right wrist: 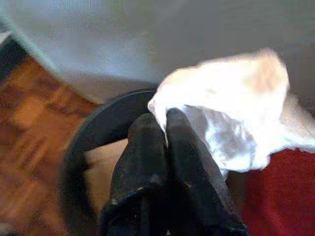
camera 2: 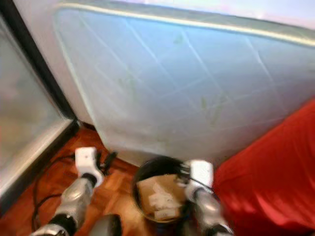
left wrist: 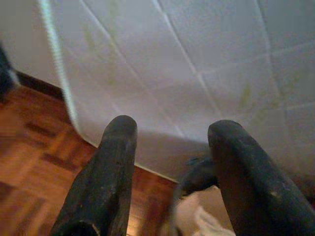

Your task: Clean up the room

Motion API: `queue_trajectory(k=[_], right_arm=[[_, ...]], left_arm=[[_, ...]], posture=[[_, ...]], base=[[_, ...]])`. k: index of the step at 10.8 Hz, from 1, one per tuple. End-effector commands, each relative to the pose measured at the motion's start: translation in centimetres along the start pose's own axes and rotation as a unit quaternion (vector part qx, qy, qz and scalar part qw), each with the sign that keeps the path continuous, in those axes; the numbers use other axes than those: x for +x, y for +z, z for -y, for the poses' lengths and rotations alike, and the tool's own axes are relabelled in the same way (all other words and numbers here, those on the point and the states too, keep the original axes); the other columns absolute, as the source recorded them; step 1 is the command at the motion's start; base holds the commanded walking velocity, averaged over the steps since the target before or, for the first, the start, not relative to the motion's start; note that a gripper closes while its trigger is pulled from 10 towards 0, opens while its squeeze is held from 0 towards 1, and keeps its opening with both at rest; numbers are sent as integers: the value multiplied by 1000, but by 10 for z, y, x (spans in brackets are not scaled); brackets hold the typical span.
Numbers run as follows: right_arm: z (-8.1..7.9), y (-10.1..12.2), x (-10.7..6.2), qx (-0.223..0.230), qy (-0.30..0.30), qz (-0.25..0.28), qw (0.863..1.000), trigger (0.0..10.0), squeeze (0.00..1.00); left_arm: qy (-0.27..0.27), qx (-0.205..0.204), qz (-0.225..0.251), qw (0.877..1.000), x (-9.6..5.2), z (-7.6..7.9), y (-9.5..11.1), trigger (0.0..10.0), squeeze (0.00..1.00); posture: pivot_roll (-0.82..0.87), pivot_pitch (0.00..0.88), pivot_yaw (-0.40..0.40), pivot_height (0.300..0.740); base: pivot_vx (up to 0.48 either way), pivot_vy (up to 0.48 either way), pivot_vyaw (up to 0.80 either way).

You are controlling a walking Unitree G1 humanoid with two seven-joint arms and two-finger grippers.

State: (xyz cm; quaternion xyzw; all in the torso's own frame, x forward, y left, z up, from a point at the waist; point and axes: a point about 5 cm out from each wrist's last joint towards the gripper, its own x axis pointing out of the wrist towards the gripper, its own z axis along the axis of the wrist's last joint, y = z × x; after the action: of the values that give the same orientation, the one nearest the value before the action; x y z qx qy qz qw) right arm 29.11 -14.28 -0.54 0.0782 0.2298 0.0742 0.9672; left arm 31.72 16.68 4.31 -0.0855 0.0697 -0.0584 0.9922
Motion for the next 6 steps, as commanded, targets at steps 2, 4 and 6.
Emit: queue_trajectory(k=[2,4,6], right_arm=[[-3,-5,0,3,12,-21,1000,10000,0],[-16,-5,2,-4,61,-27,998,10000,0],[-22,-2,5,-1,59,-22,998,10000,0]], left_arm=[[-10,-4,7,1000,2,5,4,10000,0],[-15,-3,9,1000,1,5,4,10000,0],[-16,-2,10,1000,-1,5,4,10000,0]], posture=[[37,131,4,616],[41,138,8,616],[50,145,6,616]], base=[[0,0,0],[0,0,0],[0,0,0]])
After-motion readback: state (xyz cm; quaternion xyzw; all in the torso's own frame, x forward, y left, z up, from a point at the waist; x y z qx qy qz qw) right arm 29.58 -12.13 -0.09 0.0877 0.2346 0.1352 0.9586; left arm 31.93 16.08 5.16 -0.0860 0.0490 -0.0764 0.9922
